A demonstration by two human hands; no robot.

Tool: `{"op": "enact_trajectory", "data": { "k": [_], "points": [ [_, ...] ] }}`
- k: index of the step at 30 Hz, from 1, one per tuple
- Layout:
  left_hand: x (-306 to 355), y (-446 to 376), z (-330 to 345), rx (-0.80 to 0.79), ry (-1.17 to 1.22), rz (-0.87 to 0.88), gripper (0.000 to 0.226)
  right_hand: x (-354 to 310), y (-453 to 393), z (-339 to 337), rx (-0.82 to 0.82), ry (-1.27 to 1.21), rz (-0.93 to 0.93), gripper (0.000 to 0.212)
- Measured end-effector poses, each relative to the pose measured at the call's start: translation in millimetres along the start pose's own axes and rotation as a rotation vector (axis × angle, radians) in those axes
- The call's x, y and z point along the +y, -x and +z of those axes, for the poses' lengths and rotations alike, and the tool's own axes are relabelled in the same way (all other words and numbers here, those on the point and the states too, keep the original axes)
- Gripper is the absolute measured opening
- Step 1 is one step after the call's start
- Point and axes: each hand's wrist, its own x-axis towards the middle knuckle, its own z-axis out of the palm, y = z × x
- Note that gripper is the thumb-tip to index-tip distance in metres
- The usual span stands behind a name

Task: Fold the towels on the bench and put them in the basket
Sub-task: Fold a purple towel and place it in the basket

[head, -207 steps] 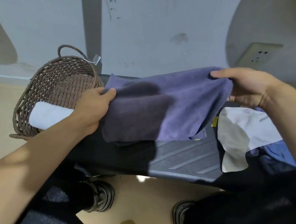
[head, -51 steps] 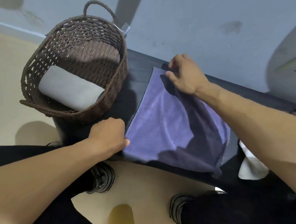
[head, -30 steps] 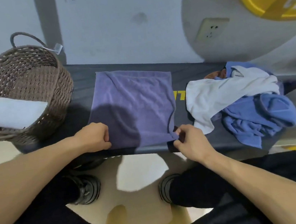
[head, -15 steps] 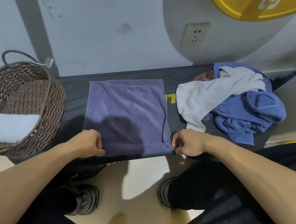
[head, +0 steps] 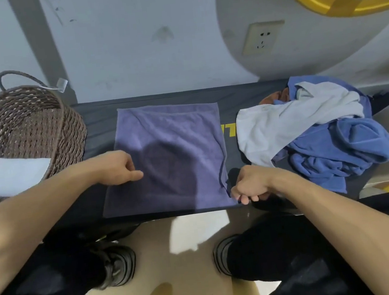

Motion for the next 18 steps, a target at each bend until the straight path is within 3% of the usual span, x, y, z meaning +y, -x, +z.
{"op": "enact_trajectory", "data": {
  "k": [3,5,7,11,16,18],
  "points": [
    [37.5,-27.6,-16.6,0.406,0.106,0.184,0.009,-1.2,-6.6,-6.1,-0.028,-0.056,-0.027,0.034],
    [78.6,-51.6,-27.0,0.487,0.206,0.283,0.007,-2.4,-10.3,-4.7,-0.005,-0.037,-0.054,0.051],
    [119.5,-77.8,-35.4,0.433,0.182,0.363,0.020,-3.3,-12.8,3.1,0.057,0.032,-0.092,0.056],
    [175.6,-117.1,-39.6,0.307,0.002,0.416,0.045,-2.8,-18.0,14.2,0.207,0.139,-0.169,0.039],
    [188.0,-133.2,-45.8,0.319,0.019,0.359,0.019,2.2,-13.8,2.1,0.134,0.142,-0.160,0.008],
    [183.9,-134.8,-53.1,0.279,-0.011,0.322,0.014,7.7,-11.4,-0.1,0.100,0.051,-0.166,0.012]
  ]
}}
